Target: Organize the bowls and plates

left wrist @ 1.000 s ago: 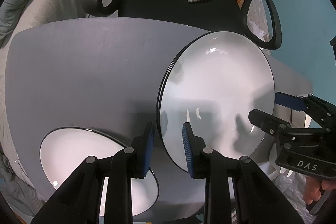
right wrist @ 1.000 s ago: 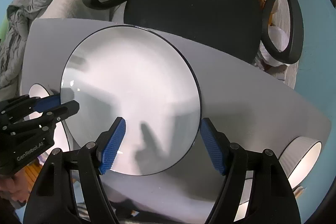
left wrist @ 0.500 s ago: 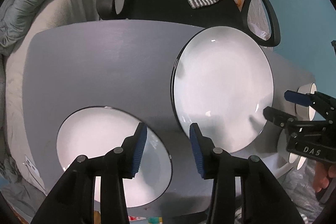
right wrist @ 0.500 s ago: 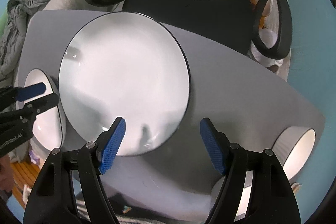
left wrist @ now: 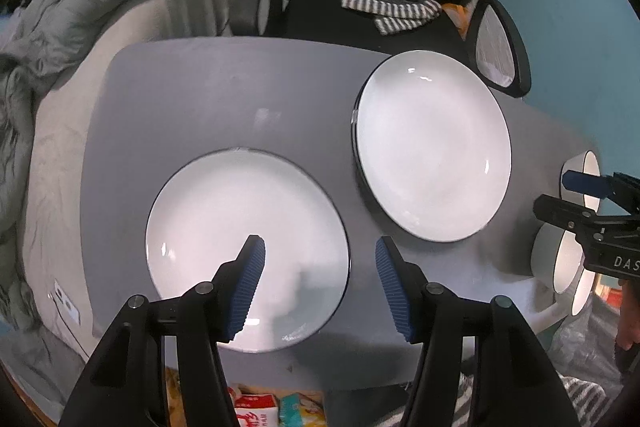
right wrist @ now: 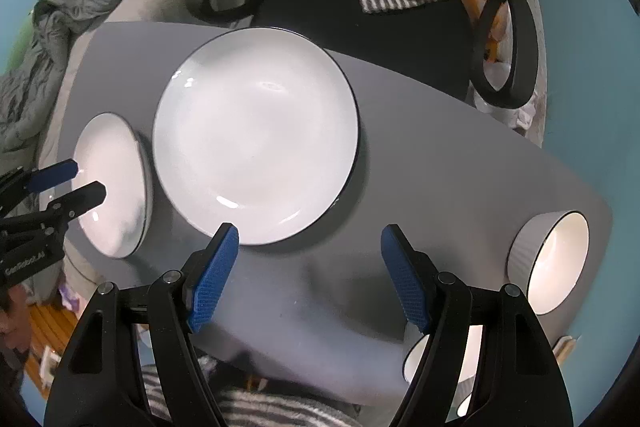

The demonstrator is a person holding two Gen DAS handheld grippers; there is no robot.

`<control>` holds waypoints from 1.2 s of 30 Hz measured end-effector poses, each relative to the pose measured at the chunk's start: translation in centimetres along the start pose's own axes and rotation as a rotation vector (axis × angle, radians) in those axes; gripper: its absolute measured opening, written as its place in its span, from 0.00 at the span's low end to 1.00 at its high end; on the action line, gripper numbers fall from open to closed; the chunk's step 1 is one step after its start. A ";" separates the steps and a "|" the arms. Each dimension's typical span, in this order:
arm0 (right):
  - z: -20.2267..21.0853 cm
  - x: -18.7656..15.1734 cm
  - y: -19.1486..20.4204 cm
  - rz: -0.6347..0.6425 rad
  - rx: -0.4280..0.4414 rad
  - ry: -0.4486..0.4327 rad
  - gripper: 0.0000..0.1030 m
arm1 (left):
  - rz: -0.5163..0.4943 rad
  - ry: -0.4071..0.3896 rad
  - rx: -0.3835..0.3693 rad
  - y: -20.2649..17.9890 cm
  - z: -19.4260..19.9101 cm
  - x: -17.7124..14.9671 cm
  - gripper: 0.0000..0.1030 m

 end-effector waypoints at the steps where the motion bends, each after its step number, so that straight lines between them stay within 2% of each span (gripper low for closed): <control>1: 0.2 -0.2 0.1 0.006 0.005 -0.002 0.71 | 0.008 -0.001 0.002 0.1 0.3 -0.2 0.57; 13: 1.8 -3.1 3.2 0.104 0.067 0.002 0.71 | 0.063 -0.021 0.050 1.9 2.3 -3.8 0.62; 18: 1.1 -4.7 5.7 0.126 0.101 0.026 0.71 | 0.048 -0.065 0.031 3.0 2.9 -4.8 0.62; 22: 0.3 -5.6 8.1 0.131 0.134 0.036 0.71 | 0.012 -0.066 0.023 4.7 2.5 -5.5 0.62; 26: -0.3 -6.0 10.2 0.105 0.167 0.036 0.71 | -0.013 -0.039 0.000 7.2 1.6 -5.6 0.62; 29: -1.3 -6.0 11.4 0.058 0.189 0.047 0.71 | -0.023 -0.026 -0.006 9.2 1.0 -5.4 0.66; 36: -3.9 -5.6 13.1 -0.061 0.208 0.067 0.71 | -0.013 0.011 -0.061 13.7 -1.8 -5.1 0.66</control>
Point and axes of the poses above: each gripper's, at about its wrist camera, not at the fingertips, and z roughly against the way its jaws point, y to its left, x to its top, the point moved 9 cm from there along -z, roughly the way its jaws point, and after that the axes turned 12 degrees about -z, right-handed, at the moved point
